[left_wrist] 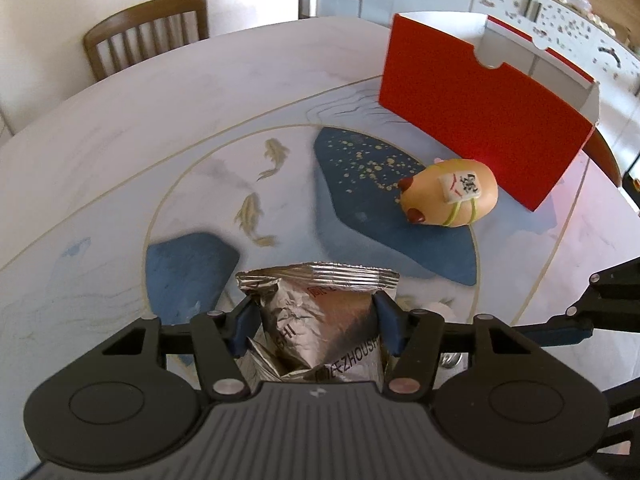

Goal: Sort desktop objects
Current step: 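Grasp the silver seaweed bag with the left tool while the right tool grasps the white tooth plush, then carry the silver seaweed bag and tooth plush over the red box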

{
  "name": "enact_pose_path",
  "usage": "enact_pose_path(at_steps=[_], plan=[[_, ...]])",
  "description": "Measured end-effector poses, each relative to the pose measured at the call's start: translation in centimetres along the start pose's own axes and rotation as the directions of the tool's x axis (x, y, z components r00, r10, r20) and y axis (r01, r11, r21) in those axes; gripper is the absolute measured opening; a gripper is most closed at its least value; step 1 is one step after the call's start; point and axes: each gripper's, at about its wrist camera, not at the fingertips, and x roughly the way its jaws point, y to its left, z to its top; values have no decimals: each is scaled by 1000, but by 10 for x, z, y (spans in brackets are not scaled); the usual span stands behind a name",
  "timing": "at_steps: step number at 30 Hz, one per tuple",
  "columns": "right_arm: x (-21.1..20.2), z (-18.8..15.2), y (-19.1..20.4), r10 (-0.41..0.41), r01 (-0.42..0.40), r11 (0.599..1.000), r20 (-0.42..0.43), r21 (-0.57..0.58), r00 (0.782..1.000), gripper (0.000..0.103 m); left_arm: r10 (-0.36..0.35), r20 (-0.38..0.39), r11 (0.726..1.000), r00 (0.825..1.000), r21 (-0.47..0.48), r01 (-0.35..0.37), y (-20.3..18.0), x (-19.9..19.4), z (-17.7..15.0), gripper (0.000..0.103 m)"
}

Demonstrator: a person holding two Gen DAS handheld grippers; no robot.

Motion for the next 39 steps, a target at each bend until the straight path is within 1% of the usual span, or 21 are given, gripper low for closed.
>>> enact_pose_path(at_steps=[1,2,4,6,8,16,18,19,21,24,26,31,39], plan=[[-1,0,-1,7,-7,1000,0,6,1000,33,6,1,1000,1000,-9,-6,1,-1,-1,59],[-1,1,-2,19,-19,1000,4,15,1000,38,10,1,1000,1000,-16,-10,2,-1,-1,59],[-4,2,1,27,-28,999,19,25,999,43,16,8,1000,1000,-27,-16,5,-4,-1,57],[-1,7,0,31,-32,999,30,25,999,58,25,10,999,1000,-41,-24,8,-7,-2,56],[7,16,-2,30,-31,999,45,20,999,60,33,6,998,999,-54,-33,11,-9,-4,56],[30,34,11,29,-28,999,48,-29,998,58,47,5,995,999,-93,-46,22,-18,-15,56],[30,34,13,27,-25,999,53,-42,998,51,44,7,994,999,-105,-43,25,-19,-18,55],[29,34,14,25,-22,999,54,-45,998,49,44,9,993,999,-111,-43,25,-20,-19,55],[28,34,13,31,-28,999,53,-40,998,47,43,11,992,999,-119,-41,25,-21,-20,55],[25,34,15,15,-11,999,65,-50,998,47,36,12,990,999,-135,-34,24,-23,-22,55],[17,33,13,17,-14,999,69,-44,997,47,32,12,988,999,-149,-29,21,-26,-22,55],[-5,27,5,18,-16,1000,74,-26,997,47,-3,34,986,999,-165,9,7,-41,-20,55],[-44,22,-27,49,-50,999,97,8,994,47,-35,81,978,996,-201,51,-24,-66,-3,55]])
